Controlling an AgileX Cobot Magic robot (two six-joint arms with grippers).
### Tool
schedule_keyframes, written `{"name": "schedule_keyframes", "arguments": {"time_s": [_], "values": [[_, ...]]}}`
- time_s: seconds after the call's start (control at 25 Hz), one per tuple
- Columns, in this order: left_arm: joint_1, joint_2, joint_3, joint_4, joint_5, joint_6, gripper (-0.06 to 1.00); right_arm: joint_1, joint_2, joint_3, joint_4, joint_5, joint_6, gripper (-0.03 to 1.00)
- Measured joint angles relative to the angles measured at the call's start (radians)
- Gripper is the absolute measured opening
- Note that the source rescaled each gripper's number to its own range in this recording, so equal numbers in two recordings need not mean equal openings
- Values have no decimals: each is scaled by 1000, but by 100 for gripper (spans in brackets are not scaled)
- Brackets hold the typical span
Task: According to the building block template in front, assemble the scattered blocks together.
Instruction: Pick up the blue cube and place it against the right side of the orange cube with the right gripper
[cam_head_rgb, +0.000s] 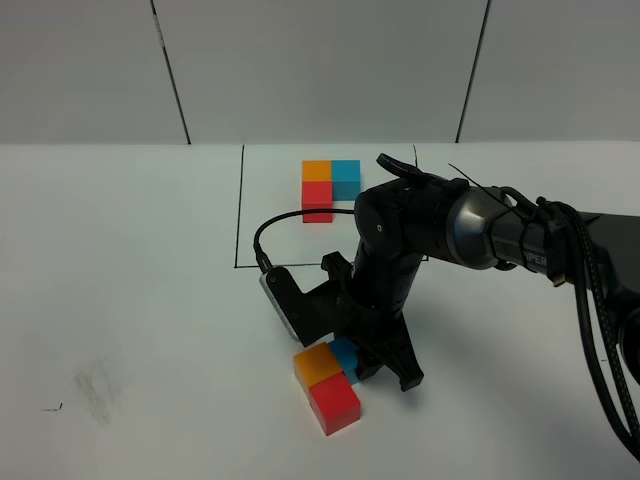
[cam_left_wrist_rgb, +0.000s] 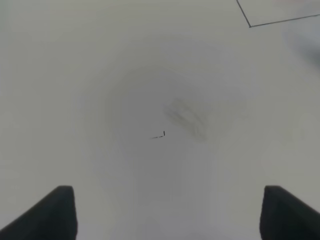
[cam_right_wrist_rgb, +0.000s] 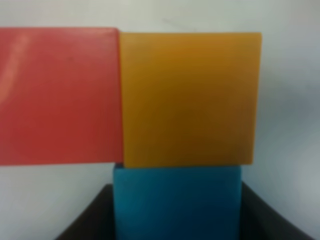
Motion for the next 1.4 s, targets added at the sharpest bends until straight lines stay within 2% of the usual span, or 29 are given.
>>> {"name": "schedule_keyframes", "arguments": {"time_s": [0.16, 0.44, 0.72, 1.0, 1.08, 1.2, 1.32, 1.4], "values": [[0, 0, 0, 0, 0, 0, 99, 0, 1, 0, 1, -9, 0, 1], [0, 0, 0, 0, 0, 0, 99, 0, 2, 0, 5, -98, 0, 1], [0, 0, 0, 0, 0, 0, 99, 0, 2, 0, 15, -100, 16, 1], [0, 0, 0, 0, 0, 0, 99, 0, 4, -5, 22, -85, 109, 1], [0, 0, 0, 0, 0, 0, 99, 0, 7, -5, 24, -82, 140, 8], [0, 0, 0, 0, 0, 0, 99, 0, 19, -5, 25, -83, 173, 36], [0, 0, 0, 0, 0, 0, 99, 0, 21, -5, 21, -98, 198, 59], [0, 0, 0, 0, 0, 0, 99, 0, 21, -5, 9, -105, 204, 66]]}}
